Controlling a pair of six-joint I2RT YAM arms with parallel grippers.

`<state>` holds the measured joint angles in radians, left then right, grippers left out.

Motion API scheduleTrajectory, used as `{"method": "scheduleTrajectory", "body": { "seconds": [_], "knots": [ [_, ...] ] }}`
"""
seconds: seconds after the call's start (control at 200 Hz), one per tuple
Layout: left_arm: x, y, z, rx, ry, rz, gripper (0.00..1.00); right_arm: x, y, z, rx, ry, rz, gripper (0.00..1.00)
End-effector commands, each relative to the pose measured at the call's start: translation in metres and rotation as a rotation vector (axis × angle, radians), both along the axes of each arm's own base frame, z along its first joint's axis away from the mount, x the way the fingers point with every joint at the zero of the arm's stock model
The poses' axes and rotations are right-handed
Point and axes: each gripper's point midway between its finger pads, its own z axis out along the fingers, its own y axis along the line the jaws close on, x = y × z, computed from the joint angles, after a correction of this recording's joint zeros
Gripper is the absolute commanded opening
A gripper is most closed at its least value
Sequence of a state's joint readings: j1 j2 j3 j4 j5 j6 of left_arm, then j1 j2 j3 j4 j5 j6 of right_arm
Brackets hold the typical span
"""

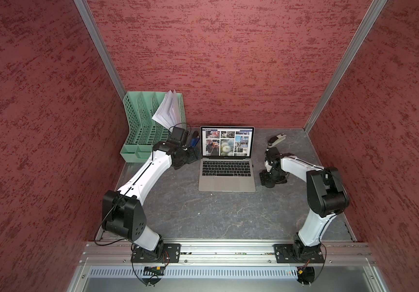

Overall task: Remove the wireless mouse receiver from the laptop
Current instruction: Pick up the mouse from the center of the board.

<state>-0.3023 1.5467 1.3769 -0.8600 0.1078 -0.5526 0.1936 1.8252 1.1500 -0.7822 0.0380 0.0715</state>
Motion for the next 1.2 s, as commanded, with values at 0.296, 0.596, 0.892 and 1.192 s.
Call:
{"method": "scheduleTrajectory", "body": {
  "seconds": [0.296, 0.596, 0.892, 1.192],
  "knots": [
    [0.003, -0.003, 0.01, -0.016, -0.022, -0.01, 1.0, 0.011, 0.002, 0.002, 0.007, -0.046, -0.024, 0.8],
    [0.004, -0.009, 0.009, -0.029, -0.019, -0.02, 1.0, 0.002, 0.002, 0.004, 0.018, -0.034, -0.035, 0.77],
    [0.003, -0.01, 0.007, -0.03, -0.014, -0.025, 1.0, 0.003, 0.003, -0.001, 0.021, -0.028, -0.032, 0.67],
    [0.004, -0.01, 0.008, -0.027, -0.018, -0.024, 1.0, 0.005, 0.003, 0.0, 0.023, -0.034, -0.029, 0.48]
  ]
}}
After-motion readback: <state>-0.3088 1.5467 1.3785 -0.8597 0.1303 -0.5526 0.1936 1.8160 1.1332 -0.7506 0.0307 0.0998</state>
